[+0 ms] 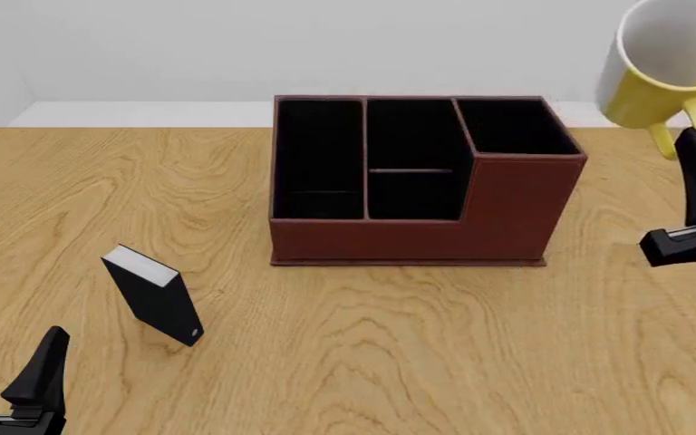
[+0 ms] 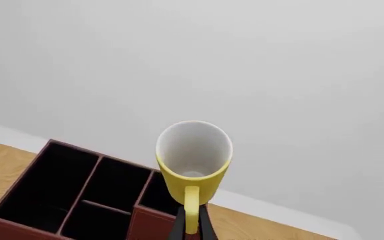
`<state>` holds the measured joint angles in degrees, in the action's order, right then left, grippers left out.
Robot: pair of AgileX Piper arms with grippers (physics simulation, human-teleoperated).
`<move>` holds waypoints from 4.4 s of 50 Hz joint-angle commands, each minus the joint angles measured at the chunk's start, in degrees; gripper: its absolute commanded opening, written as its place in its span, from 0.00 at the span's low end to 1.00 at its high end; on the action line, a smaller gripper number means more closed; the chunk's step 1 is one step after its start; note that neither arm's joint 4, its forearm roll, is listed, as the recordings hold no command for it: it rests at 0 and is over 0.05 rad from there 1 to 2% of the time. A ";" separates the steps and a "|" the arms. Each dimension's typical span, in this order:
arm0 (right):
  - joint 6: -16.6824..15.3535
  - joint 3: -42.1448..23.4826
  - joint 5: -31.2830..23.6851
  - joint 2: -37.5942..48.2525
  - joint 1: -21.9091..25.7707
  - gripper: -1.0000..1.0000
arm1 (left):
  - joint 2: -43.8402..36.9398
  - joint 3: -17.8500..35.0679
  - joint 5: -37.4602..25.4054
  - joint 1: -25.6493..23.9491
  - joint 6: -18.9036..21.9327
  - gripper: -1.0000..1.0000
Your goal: Pick up the yellow and white mug and place it to the right of the caddy.
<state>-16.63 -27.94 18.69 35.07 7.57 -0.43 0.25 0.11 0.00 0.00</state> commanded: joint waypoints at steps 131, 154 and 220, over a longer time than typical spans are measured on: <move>8.61 7.41 15.76 17.84 -16.27 0.00 | 0.00 0.00 0.00 0.00 0.00 1.00; 9.45 10.26 24.24 27.25 -17.16 0.00 | 0.00 0.00 0.00 0.00 0.00 1.00; 10.44 11.30 38.02 45.77 -19.12 0.00 | 0.00 0.00 0.00 0.00 0.00 1.00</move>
<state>-6.80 -16.27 54.36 77.71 -11.29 -0.43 0.25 0.11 0.00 0.00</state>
